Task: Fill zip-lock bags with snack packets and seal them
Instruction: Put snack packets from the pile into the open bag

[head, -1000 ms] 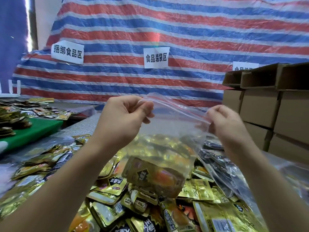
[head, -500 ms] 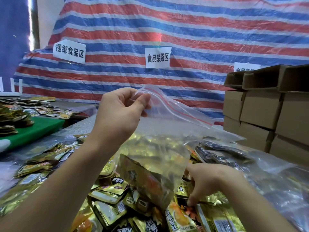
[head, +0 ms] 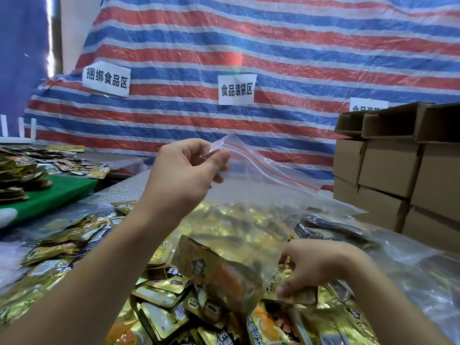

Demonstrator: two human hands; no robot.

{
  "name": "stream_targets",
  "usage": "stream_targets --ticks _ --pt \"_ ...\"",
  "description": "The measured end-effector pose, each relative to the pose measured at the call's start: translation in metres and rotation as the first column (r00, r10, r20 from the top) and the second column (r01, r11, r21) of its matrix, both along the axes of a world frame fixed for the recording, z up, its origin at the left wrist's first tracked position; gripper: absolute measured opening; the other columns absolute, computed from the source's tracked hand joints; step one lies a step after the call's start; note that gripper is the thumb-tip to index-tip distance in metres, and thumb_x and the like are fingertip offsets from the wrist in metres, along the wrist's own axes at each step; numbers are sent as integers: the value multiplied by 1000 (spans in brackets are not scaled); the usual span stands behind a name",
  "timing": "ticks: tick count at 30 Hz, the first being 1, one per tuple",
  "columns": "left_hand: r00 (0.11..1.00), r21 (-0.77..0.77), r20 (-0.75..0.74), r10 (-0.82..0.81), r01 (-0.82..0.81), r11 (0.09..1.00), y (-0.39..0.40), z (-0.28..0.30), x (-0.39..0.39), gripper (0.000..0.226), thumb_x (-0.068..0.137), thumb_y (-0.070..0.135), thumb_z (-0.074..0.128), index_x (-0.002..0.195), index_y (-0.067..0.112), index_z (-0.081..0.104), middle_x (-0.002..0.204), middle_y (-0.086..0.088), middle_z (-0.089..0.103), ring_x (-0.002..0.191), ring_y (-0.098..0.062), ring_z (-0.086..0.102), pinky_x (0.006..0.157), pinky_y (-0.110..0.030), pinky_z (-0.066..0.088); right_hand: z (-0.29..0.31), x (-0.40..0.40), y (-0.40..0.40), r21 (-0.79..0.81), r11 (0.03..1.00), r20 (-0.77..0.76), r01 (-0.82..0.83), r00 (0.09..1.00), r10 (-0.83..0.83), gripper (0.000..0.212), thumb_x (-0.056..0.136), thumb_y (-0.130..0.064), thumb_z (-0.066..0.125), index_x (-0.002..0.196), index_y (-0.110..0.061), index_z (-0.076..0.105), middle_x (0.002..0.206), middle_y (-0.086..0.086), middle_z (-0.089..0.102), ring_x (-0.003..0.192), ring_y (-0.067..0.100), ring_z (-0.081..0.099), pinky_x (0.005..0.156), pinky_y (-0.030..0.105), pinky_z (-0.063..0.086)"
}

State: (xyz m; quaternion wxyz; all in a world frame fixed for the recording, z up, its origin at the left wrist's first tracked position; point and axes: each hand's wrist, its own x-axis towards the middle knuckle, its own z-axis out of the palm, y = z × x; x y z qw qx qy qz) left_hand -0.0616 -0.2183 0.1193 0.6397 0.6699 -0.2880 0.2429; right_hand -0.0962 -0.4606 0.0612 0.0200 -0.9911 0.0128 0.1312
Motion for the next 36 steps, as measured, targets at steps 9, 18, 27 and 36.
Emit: stream_targets --ticks 9,18,27,36 --pt "996 39 -22 -92 92 995 -1 -1 -1 13 94 22 63 84 16 69 73 7 73 61 -4 66 54 -16 50 42 -18 -17 698 702 358 -143 918 -168 22 89 -27 72 106 -13 71 77 3 72 60 11 64 54 24 51" --pt "982 94 0 -190 189 977 -5 -4 -1 4 87 20 70 85 16 70 72 6 73 61 -3 65 54 -15 48 75 -41 4 875 -233 311 -424 862 -400 42 78 -18 60 118 -3 63 99 10 74 89 24 74 84 40 61" --pt "982 123 39 -185 179 976 -6 -6 -1 6 87 20 72 81 20 71 68 7 72 58 -2 63 54 -15 47 90 -60 25 654 -248 535 -715 668 -517 37 82 -17 64 117 -6 62 96 3 76 93 16 75 74 29 61" --pt "978 127 62 -201 192 973 -4 -6 0 7 85 27 71 82 21 71 69 9 72 59 -2 64 53 -14 47 78 -58 44 665 282 726 -692 509 -463 34 67 -26 75 97 -11 67 87 3 78 81 18 76 66 27 59"
